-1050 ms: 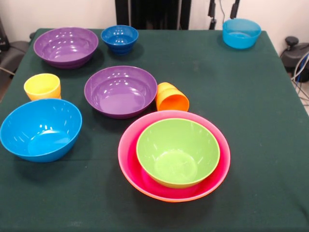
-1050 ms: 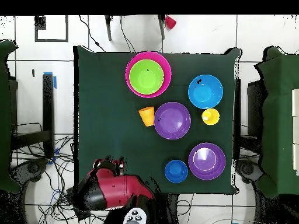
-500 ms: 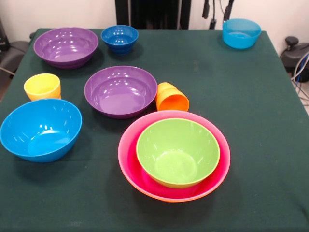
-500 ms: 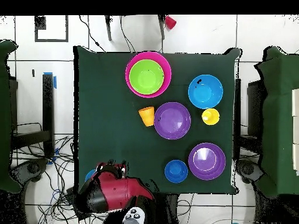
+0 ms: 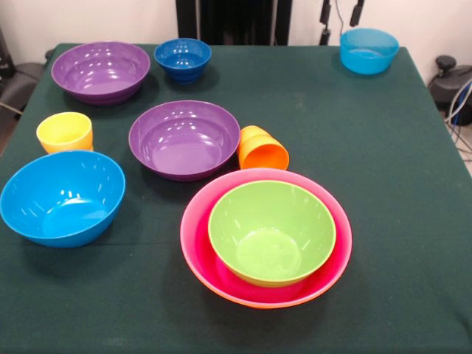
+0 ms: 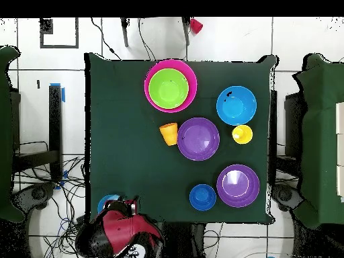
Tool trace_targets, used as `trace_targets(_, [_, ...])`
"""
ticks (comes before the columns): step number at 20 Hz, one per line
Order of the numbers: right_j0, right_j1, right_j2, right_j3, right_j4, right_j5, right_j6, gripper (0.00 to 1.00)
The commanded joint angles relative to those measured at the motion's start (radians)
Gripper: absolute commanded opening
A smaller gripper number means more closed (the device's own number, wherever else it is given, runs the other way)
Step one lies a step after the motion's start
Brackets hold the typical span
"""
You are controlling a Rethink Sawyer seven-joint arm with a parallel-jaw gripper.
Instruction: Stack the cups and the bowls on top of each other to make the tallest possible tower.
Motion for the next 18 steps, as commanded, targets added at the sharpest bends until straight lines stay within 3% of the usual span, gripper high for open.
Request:
trace_targets(1, [0.05,0.087,0.025,0.062,0.032,-0.05,0.203,1.0])
trace_targets(10, [0.016,0.095,0.059,0.079,0.026,-0.068,0.205,1.0])
trace_targets(18, [-0.019,0.202,0.078,0.054,0.012,-0.169,0.213,1.0])
